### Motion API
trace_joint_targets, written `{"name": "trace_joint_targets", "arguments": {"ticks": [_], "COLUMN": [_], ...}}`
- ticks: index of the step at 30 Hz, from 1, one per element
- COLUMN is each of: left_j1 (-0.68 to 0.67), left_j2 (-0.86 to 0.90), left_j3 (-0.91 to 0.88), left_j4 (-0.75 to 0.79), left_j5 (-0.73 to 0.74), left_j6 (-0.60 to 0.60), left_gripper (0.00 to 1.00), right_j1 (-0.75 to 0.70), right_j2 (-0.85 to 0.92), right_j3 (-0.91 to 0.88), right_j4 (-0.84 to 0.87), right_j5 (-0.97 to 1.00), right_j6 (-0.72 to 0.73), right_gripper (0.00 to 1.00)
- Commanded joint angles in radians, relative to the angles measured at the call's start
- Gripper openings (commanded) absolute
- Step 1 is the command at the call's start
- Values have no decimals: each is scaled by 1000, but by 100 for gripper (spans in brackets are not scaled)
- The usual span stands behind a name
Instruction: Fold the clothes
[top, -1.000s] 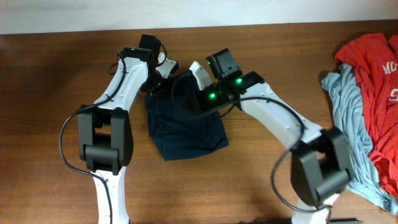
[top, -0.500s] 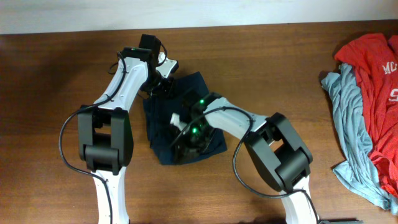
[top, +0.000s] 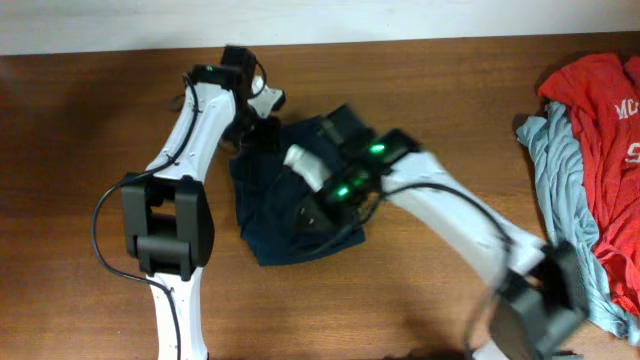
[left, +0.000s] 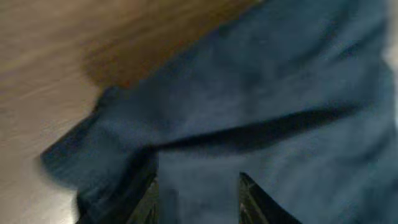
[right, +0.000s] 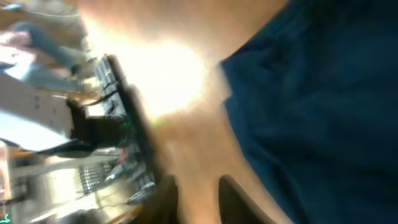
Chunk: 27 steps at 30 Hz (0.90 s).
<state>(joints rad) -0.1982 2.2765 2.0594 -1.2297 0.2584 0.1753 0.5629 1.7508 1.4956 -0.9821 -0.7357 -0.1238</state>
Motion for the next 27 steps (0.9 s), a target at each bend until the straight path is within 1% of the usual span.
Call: {"name": "trace_joint_targets", "arguments": {"ticks": [1,2,3,5,6,7,9,11,12,13,14,15,16,19,23,25,27], "left_j1": [15,16,17,18,17,17,15,8,2,-6,-16,-27,-42,-75,-117,-133,-148], "left_j2": [-32,-37,-41,-48,-50,-50,-50,-50,-50,-50,-50,-50,-50,-49,-47,-48,-48], "left_j3": [208,263,315,406,447,478,504,501,491,480,473,466,453,425,345,293,224], "left_j4": [-95,-129,-163,-219,-241,-256,-263,-274,-281,-289,-301,-309,-309,-296,-219,-190,-156], "left_j5": [4,-3,-22,-82,-119,-145,-145,-119,-96,-69,-45,-37,-38,-42,-50,-71,-121], "left_j6": [-5,-5,-5,-5,-4,-1,18,57,87,135,196,252,320,476,607,655,694], "left_gripper": [43,45,46,49,51,51,51,50,49,46,46,46,46,46,45,39,33], "right_j1": [-95,-119,-149,-206,-227,-249,-283,-304,-313,-320,-326,-330,-333,-336,-336,-337,-342], "right_j2": [-100,-111,-118,-119,-117,-113,-112,-112,-112,-112,-112,-112,-112,-112,-116,-117,-118], "right_j3": [21,21,21,20,20,20,20,20,20,20,20,20,21,21,21,21,21], "right_j4": [27,30,30,27,23,16,2,-2,-2,-2,-2,-3,-6,-13,-32,-50,-72], "right_j5": [207,232,251,248,246,241,230,227,224,223,220,216,215,212,212,212,212], "right_j6": [94,119,145,182,193,196,196,195,195,196,196,196,196,196,196,196,196], "right_gripper": [36,45,51,52,49,43,36,34,34,34,35,37,42,46,47,47,47]}}
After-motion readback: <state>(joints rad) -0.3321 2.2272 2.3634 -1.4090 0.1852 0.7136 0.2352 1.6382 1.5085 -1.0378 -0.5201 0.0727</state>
